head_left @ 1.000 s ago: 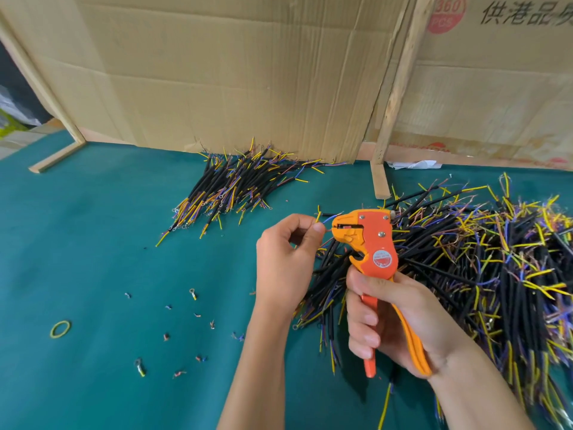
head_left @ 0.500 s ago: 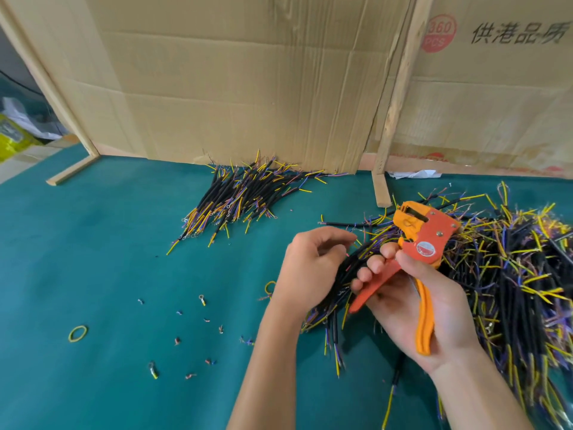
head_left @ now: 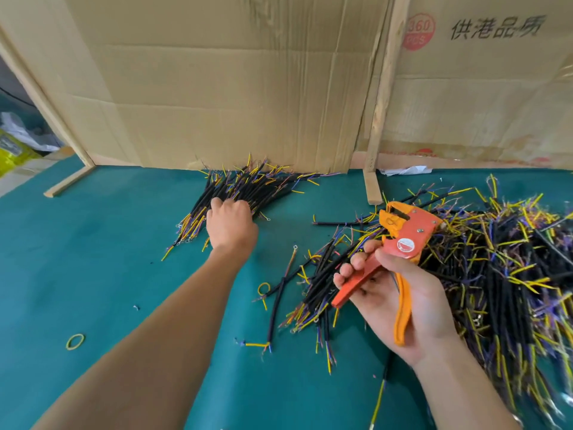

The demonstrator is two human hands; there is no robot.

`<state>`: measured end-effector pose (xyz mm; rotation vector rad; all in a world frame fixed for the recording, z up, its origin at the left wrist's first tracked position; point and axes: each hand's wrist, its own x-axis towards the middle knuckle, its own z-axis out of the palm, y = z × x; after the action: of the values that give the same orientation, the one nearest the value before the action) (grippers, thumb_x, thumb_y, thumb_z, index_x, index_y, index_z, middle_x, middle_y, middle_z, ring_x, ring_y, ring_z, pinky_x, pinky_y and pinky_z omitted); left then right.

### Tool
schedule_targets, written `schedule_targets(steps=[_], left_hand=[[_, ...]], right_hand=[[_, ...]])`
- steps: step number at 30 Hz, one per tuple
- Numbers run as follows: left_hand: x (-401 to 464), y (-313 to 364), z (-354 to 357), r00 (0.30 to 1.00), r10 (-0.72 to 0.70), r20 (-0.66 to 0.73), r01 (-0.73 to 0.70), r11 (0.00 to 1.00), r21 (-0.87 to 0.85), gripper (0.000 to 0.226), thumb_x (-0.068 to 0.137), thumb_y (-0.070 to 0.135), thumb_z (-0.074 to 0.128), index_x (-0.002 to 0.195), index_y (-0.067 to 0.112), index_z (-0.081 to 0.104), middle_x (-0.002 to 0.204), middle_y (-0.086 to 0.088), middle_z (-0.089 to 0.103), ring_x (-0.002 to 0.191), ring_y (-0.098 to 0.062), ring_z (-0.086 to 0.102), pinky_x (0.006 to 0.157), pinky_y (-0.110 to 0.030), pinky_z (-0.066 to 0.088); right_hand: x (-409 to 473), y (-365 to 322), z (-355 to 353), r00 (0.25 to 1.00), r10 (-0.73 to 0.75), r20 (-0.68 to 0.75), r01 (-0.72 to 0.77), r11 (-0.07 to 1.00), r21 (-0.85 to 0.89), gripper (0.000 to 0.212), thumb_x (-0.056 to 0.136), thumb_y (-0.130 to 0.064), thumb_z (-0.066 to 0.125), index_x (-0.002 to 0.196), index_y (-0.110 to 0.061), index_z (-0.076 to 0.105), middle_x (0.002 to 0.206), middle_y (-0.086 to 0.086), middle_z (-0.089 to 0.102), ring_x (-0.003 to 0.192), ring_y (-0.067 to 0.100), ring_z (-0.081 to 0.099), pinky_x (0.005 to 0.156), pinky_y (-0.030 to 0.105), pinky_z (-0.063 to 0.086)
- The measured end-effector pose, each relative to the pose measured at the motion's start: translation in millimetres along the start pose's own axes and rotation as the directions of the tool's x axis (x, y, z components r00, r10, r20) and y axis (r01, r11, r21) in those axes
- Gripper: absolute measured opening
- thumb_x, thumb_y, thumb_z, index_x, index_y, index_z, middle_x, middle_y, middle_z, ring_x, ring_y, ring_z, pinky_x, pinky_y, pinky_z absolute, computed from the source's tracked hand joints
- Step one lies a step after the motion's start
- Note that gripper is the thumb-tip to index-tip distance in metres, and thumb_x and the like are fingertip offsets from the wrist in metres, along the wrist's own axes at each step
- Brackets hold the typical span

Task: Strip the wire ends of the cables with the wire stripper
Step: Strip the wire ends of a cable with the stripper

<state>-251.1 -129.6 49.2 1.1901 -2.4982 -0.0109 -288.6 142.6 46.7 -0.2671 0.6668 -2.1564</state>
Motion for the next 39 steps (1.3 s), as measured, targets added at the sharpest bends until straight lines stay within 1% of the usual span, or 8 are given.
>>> schedule_targets(steps=[7, 11, 14, 18, 22, 27, 34, 39], left_hand=[[-49, -5, -40, 0.986, -0.072, -0.152, 0.005, 0.915, -0.403, 0.016, 0.085, 0.011, 0.059, 0.084, 0.011, 0.076, 0.088, -0.011, 0.073, 0.09, -0.035, 0.059, 0.085, -0.041, 0.046], [-106, -8, -45, 0.99, -0.04, -0.133, -0.033, 0.863, -0.504, 0.014, 0.085, 0.013, 0.068, 0.074, 0.021, 0.067, 0.077, 0.005, 0.067, 0.079, -0.024, 0.06, 0.077, -0.034, 0.047], [-145, -19, -40, 0.998, 0.02, -0.059, -0.046, 0.878, -0.477, 0.017, 0.084, 0.018, 0.072, 0.071, 0.026, 0.063, 0.075, 0.012, 0.061, 0.081, -0.02, 0.055, 0.077, -0.035, 0.046], [-162, -23, -39, 0.999, 0.008, -0.053, -0.028, 0.927, -0.375, 0.017, 0.086, 0.042, 0.07, 0.083, 0.025, 0.069, 0.088, 0.004, 0.06, 0.093, -0.026, 0.046, 0.086, -0.04, 0.043], [-130, 5, -46, 0.991, 0.054, -0.119, -0.093, 0.929, -0.359, 0.012, 0.089, 0.032, 0.067, 0.095, 0.023, 0.072, 0.099, -0.001, 0.065, 0.099, -0.031, 0.053, 0.088, -0.043, 0.043], [-99, 50, -35, 0.951, 0.252, 0.178, -0.201, 0.944, -0.261, 0.023, 0.091, 0.037, 0.063, 0.11, 0.028, 0.074, 0.108, -0.003, 0.067, 0.108, -0.03, 0.056, 0.091, -0.038, 0.048], [-86, 52, -30, 0.979, 0.113, 0.173, -0.028, 0.903, -0.428, 0.007, 0.088, 0.022, 0.067, 0.09, 0.021, 0.073, 0.094, -0.004, 0.073, 0.094, -0.029, 0.064, 0.081, -0.035, 0.052], [-92, 59, -25, 0.962, 0.194, 0.192, -0.117, 0.929, -0.352, 0.016, 0.089, 0.03, 0.069, 0.104, 0.025, 0.069, 0.102, -0.003, 0.072, 0.103, -0.031, 0.06, 0.088, -0.041, 0.05]], right_hand=[[0, 2, -1, 1.0, 0.012, 0.02, -0.012, 1.0, -0.029, 0.029, 0.067, -0.012, 0.083, 0.092, -0.009, 0.067, 0.082, 0.014, 0.058, 0.079, 0.032, 0.064, 0.079, 0.045, 0.059], [-1, 4, -1, 0.999, 0.032, 0.023, -0.031, 0.997, -0.067, 0.029, 0.069, -0.012, 0.08, 0.094, -0.008, 0.066, 0.082, 0.015, 0.056, 0.078, 0.033, 0.063, 0.079, 0.046, 0.058], [-2, 5, -2, 0.998, 0.048, 0.039, -0.044, 0.993, -0.106, 0.046, 0.06, -0.014, 0.093, 0.095, -0.008, 0.065, 0.083, 0.016, 0.057, 0.078, 0.034, 0.063, 0.08, 0.048, 0.058], [-1, 6, 0, 0.997, 0.062, 0.04, -0.057, 0.991, -0.123, 0.052, 0.058, -0.015, 0.094, 0.099, -0.007, 0.064, 0.084, 0.017, 0.058, 0.079, 0.035, 0.063, 0.081, 0.049, 0.058], [-1, 6, 0, 0.998, 0.064, 0.025, -0.06, 0.987, -0.151, 0.034, 0.07, -0.01, 0.083, 0.099, -0.007, 0.065, 0.084, 0.016, 0.058, 0.078, 0.035, 0.064, 0.079, 0.048, 0.058], [-1, 5, 1, 0.999, 0.046, 0.003, -0.045, 0.987, -0.156, 0.023, 0.078, -0.01, 0.07, 0.1, -0.007, 0.063, 0.083, 0.016, 0.057, 0.077, 0.034, 0.063, 0.078, 0.047, 0.058], [-1, 4, 1, 0.999, 0.047, -0.001, -0.047, 0.987, -0.151, 0.025, 0.078, -0.009, 0.071, 0.101, -0.006, 0.062, 0.083, 0.017, 0.057, 0.076, 0.035, 0.062, 0.077, 0.047, 0.058], [-2, 4, 2, 0.999, 0.042, -0.01, -0.043, 0.987, -0.157, 0.023, 0.079, -0.01, 0.07, 0.1, -0.006, 0.062, 0.082, 0.017, 0.057, 0.076, 0.034, 0.062, 0.078, 0.048, 0.058]])
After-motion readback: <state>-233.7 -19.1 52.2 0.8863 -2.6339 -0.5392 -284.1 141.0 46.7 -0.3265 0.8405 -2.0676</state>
